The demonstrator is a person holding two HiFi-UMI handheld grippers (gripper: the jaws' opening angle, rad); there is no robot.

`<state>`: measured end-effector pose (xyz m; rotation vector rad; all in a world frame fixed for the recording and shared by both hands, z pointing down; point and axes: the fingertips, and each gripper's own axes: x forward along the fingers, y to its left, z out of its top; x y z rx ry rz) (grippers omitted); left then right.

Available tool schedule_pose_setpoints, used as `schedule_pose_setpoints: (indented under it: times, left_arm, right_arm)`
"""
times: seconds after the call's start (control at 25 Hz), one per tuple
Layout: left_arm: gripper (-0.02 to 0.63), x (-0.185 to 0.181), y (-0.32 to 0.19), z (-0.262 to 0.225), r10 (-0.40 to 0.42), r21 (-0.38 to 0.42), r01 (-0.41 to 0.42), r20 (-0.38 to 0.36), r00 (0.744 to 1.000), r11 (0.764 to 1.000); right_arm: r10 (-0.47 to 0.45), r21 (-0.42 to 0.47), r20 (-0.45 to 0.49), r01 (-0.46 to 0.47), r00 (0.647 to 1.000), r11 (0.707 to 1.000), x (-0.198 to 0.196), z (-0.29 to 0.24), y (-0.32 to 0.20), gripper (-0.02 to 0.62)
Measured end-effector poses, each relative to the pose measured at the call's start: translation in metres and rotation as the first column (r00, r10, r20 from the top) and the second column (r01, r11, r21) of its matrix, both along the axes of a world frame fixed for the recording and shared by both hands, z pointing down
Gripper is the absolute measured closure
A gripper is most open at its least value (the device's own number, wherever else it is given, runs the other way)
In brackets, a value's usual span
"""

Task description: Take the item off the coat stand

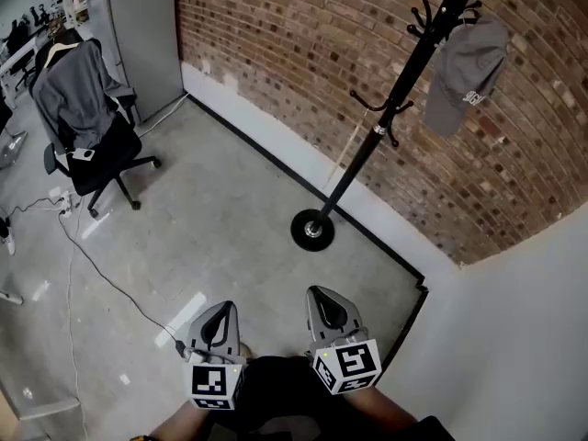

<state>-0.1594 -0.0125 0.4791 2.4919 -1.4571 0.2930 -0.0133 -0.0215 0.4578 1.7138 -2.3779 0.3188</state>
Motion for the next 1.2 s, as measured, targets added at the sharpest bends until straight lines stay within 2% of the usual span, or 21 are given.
schedule_pose_setpoints:
  times: [0.24,0.52,0.68,0.84,1.04,1.2]
  left_arm:
    - [0.574,0.018,-0.029,0.005,0.055,-0.025,-0.056,-0.023,0.998,0.998]
    - [0.574,0.069,-0.080,-0.007,0.059,-0.005,-0.059,0.007,0.998,0.998]
    - [0.574,0.105,-0.114,-0.034,0.045,0.056,-0.047,0.038,0.998,0.997]
    - [0.574,0.145,-0.145,-0.043,0.011,0.072,-0.014,0.053,0.999,0.997]
    - [0.574,0.208,-0.165,-0.066,0.033,0.128,-0.039,0.050,0.998,0.991]
    - [0.574,0.250,-0.178,-0.089,0.072,0.180,-0.078,0.037,0.997,0.981]
  right_arm:
    - [0.114,0.015,-0.062,-0.114,0.992,0.993,0.039,-0.008,-0.026,0.580]
    - [0.195,0.093,-0.061,-0.189,0.979,0.978,0.119,-0.028,-0.075,0.580]
    - [0.124,0.148,0.050,-0.130,0.991,0.980,0.167,-0.054,-0.112,0.580]
    - [0.023,0.218,0.182,-0.063,0.983,0.974,0.213,-0.081,-0.146,0.578]
    - [-0.118,0.342,0.262,0.022,0.958,0.940,0.263,-0.121,-0.170,0.577]
    - [-0.168,0.407,0.263,0.048,0.950,0.912,0.290,-0.139,-0.189,0.577]
